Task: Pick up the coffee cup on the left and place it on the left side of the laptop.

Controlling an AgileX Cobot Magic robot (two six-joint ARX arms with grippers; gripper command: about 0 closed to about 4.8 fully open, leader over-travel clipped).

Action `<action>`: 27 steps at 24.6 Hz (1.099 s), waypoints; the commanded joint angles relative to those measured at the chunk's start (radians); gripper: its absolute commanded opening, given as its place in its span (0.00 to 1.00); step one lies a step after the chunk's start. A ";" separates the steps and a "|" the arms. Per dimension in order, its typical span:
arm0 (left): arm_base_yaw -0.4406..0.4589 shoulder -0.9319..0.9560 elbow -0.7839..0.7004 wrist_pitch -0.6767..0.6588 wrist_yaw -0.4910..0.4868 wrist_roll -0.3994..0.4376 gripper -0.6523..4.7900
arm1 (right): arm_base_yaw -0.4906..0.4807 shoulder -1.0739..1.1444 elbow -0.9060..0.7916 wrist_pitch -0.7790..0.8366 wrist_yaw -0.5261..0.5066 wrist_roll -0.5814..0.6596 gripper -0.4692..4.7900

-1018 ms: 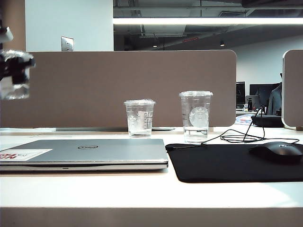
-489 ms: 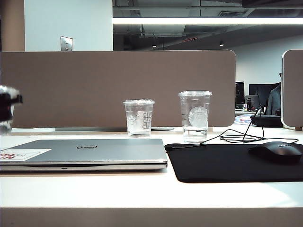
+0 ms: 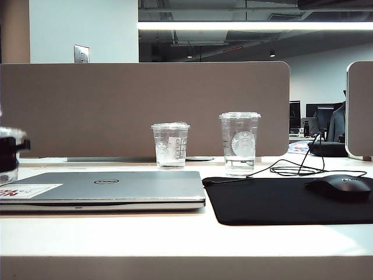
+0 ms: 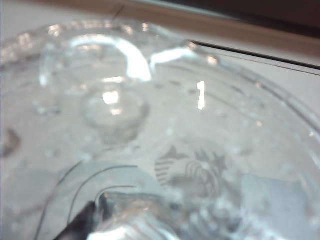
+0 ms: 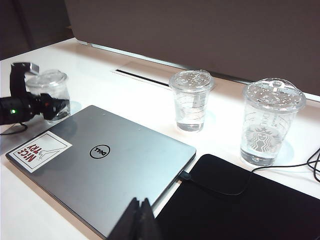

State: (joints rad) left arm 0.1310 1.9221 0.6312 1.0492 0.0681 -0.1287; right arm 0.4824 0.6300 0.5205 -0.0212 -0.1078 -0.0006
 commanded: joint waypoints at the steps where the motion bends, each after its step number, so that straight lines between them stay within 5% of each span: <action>1: 0.000 0.010 0.002 0.029 0.003 -0.004 0.52 | 0.001 -0.002 0.008 0.017 -0.003 -0.002 0.08; 4: 0.000 0.011 0.002 0.032 0.003 -0.003 0.56 | 0.001 -0.002 0.008 0.017 -0.003 -0.002 0.08; 10: -0.001 0.011 0.000 0.028 0.007 -0.003 1.00 | 0.001 -0.002 0.008 0.017 -0.003 -0.002 0.08; 17: -0.001 -0.074 0.000 -0.173 0.007 0.002 1.00 | 0.001 -0.003 0.008 0.018 -0.003 -0.002 0.08; 20: -0.001 -0.191 0.000 -0.404 0.006 0.049 1.00 | 0.001 -0.004 0.008 0.018 -0.003 -0.002 0.08; 27: -0.001 -0.371 0.000 -0.663 -0.001 0.099 1.00 | 0.001 -0.004 0.008 0.018 -0.003 -0.002 0.08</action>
State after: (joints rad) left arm 0.1284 1.5852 0.6312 0.4568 0.0711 -0.0383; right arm 0.4824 0.6292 0.5205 -0.0208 -0.1078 -0.0006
